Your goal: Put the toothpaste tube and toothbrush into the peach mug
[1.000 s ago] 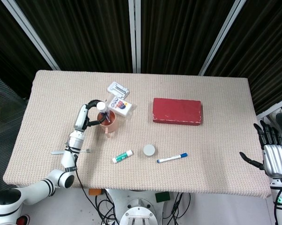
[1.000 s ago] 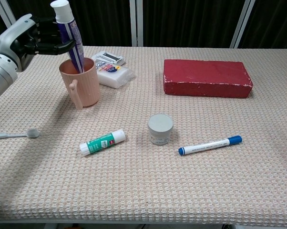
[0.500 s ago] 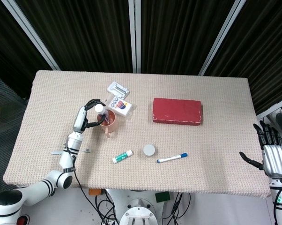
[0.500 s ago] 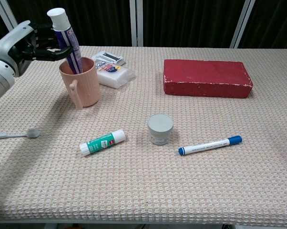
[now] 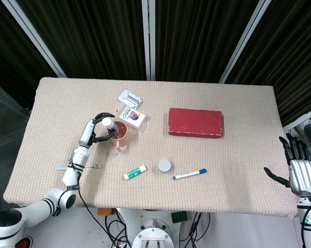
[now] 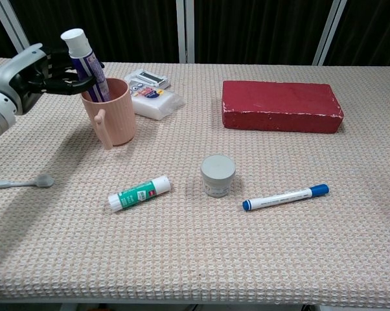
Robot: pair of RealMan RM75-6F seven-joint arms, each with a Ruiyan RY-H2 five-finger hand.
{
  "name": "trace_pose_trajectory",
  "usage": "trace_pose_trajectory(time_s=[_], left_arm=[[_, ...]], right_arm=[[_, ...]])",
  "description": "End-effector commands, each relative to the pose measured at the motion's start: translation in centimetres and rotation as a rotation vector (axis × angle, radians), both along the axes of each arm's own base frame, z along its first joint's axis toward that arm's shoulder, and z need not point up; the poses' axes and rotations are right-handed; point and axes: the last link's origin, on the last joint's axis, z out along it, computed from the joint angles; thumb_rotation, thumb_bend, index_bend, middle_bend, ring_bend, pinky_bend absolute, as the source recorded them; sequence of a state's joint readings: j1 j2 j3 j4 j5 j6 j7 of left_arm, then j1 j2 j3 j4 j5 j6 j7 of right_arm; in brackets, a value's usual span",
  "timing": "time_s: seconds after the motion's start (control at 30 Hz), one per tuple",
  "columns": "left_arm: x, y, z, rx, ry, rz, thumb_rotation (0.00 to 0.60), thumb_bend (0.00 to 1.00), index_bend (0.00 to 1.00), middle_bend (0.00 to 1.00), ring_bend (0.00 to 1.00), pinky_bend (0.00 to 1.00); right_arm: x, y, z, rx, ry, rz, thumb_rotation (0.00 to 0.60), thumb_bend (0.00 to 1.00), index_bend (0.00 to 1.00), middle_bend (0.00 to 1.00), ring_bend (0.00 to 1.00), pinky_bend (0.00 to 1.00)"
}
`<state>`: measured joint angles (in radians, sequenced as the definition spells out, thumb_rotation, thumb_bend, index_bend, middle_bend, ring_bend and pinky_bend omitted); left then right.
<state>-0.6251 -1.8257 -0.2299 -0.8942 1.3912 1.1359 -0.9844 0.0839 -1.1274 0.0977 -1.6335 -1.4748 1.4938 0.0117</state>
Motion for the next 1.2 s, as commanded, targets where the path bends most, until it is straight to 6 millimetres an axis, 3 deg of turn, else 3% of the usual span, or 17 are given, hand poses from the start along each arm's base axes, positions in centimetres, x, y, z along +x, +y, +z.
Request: trace_pose_trajectory(time_s=[0.03, 0.1, 0.27, 0.77, 1.0, 1.2], left_arm=[[-0.2, -0.2, -0.1, -0.025, -0.009, -0.009, 0.574, 0.43, 0.45, 0.28, 0.17, 0.23], [-0.3, -0.2, -0.1, -0.035, -0.017, -0.013, 0.515, 0.42, 0.37, 0.27, 0.16, 0.23], [-0.4, -0.2, -0.1, -0.046, -0.027, -0.016, 0.452, 0.41, 0.30, 0.26, 0.16, 0.23], [-0.3, -0.5, 1.3, -0.008, -0.072, -0.045, 0.396, 0.41, 0.29, 0.26, 0.16, 0.23], [-1.4, -0.4, 7.1, 0.215, -0.050, -0.049, 0.432, 0.39, 0.28, 0.26, 0.16, 0.23], [-4.8, -2.3, 13.1, 0.319, 0.000, 0.008, 0.446, 0.38, 0.28, 0.25, 0.16, 0.24]], right_arm=[[0.0, 0.0, 0.0, 0.001, 0.000, 0.000, 0.502, 0.44, 0.00, 0.00, 0.00, 0.00], [0.0, -0.1, -0.1, 0.003, 0.001, 0.001, 0.503, 0.44, 0.00, 0.00, 0.00, 0.00], [0.1, -0.2, -0.2, 0.005, 0.002, 0.004, 0.503, 0.44, 0.00, 0.00, 0.00, 0.00], [0.2, -0.2, -0.2, 0.004, 0.002, 0.004, 0.503, 0.44, 0.00, 0.00, 0.00, 0.00], [0.3, -0.2, 0.2, -0.014, -0.001, 0.016, 0.500, 0.44, 0.00, 0.00, 0.00, 0.00], [0.3, -0.2, 0.3, -0.025, -0.008, 0.025, 0.501, 0.44, 0.00, 0.00, 0.00, 0.00]])
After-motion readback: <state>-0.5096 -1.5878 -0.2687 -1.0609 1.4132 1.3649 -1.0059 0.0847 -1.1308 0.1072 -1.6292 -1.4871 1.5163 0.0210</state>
